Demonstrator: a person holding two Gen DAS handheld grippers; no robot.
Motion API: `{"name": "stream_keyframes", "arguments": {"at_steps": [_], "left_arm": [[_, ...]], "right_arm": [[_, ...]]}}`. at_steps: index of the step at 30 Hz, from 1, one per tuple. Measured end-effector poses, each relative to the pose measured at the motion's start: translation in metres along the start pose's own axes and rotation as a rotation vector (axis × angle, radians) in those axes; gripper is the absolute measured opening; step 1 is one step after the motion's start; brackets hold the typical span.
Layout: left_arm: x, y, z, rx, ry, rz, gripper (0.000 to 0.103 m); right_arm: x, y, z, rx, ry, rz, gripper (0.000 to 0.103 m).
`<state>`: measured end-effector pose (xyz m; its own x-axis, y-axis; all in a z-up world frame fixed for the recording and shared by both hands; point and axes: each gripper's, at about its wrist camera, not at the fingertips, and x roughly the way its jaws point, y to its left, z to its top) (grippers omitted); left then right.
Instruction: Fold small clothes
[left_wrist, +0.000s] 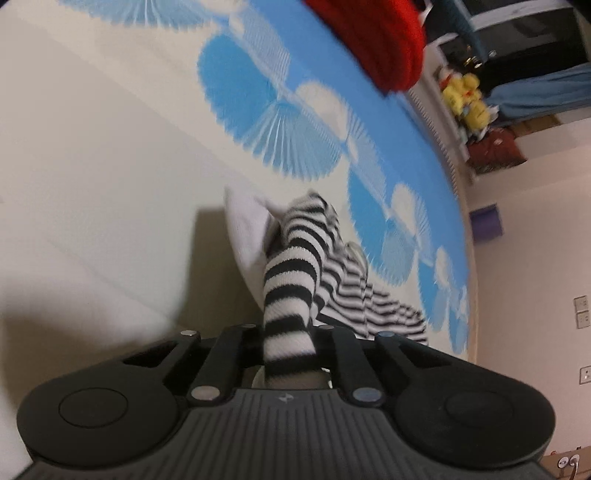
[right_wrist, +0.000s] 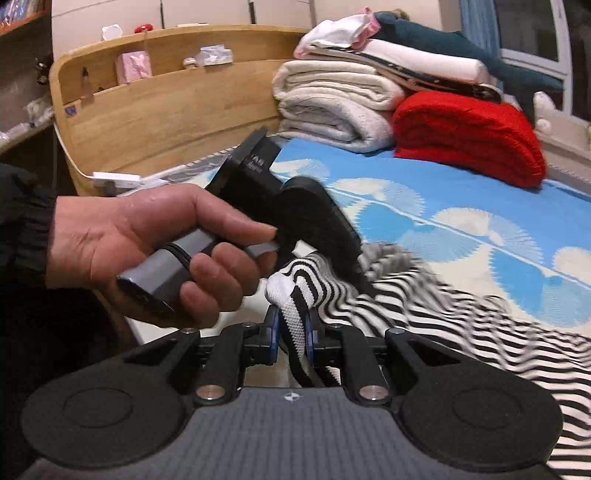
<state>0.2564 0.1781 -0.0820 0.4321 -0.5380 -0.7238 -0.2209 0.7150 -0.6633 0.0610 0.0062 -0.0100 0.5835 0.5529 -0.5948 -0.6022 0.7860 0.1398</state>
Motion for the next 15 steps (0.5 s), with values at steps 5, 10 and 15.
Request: {"name": "stream_keyframes", "arguments": {"at_steps": [5,10,15], "left_arm": [[-0.059,0.01,0.007,0.002,-0.123,-0.014,0.009],[-0.061,0.0,0.009,0.026,-0.115,0.073,0.009],[-0.038,-0.064,-0.006,0.154,-0.119,0.022,0.009]], "right_arm": [[0.018,0.029,0.021,0.039,-0.077,0.121,0.013],[0.013,0.02,0.027,0.147,-0.115,0.135,0.013],[-0.026,-0.026,0.011,0.281,-0.136,0.048,0.012]]}}
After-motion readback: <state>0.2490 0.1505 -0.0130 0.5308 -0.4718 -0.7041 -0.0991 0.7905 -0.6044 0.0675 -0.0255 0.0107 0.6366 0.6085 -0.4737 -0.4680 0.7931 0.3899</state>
